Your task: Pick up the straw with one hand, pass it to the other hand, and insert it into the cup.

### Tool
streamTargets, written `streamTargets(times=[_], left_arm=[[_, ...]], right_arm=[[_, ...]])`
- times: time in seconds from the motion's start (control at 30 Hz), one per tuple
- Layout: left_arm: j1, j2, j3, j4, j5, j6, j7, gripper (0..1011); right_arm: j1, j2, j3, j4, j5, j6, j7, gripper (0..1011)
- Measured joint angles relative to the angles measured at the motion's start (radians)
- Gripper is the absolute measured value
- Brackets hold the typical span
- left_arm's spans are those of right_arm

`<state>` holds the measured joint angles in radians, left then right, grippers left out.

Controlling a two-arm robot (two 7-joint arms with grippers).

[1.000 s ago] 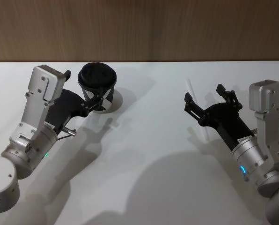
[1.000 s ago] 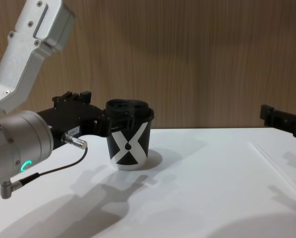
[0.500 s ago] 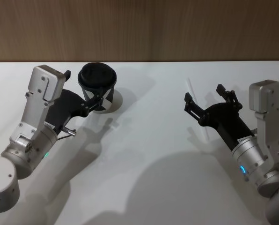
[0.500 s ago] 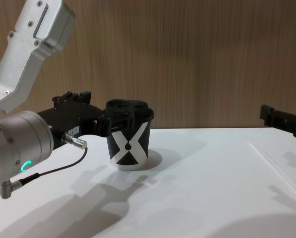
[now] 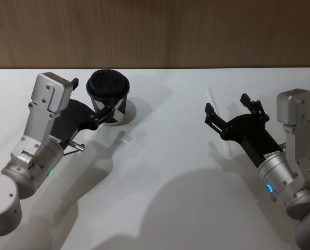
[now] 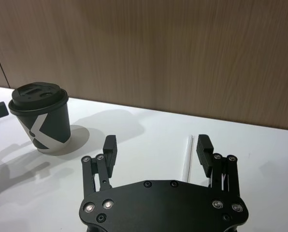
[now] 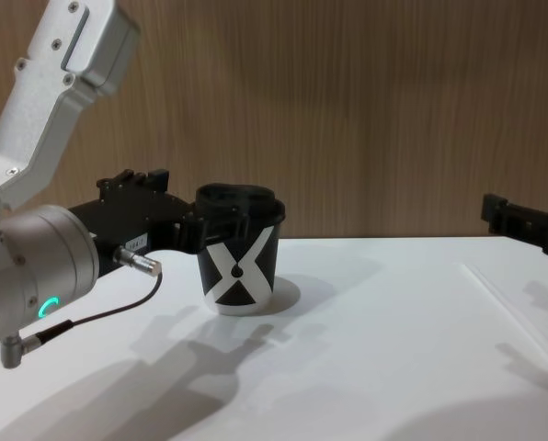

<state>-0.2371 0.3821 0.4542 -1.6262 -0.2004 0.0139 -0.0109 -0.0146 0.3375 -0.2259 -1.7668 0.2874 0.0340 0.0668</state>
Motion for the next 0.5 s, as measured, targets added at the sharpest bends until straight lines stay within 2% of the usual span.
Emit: streamTargets(times=[0.5], left_arm=[[0.0,0.0,0.0,0.0,0.0,0.0,0.0,1002]], right_arm=[[0.0,0.001,0.002,-0.001,0.0,0.005,0.0,1001]])
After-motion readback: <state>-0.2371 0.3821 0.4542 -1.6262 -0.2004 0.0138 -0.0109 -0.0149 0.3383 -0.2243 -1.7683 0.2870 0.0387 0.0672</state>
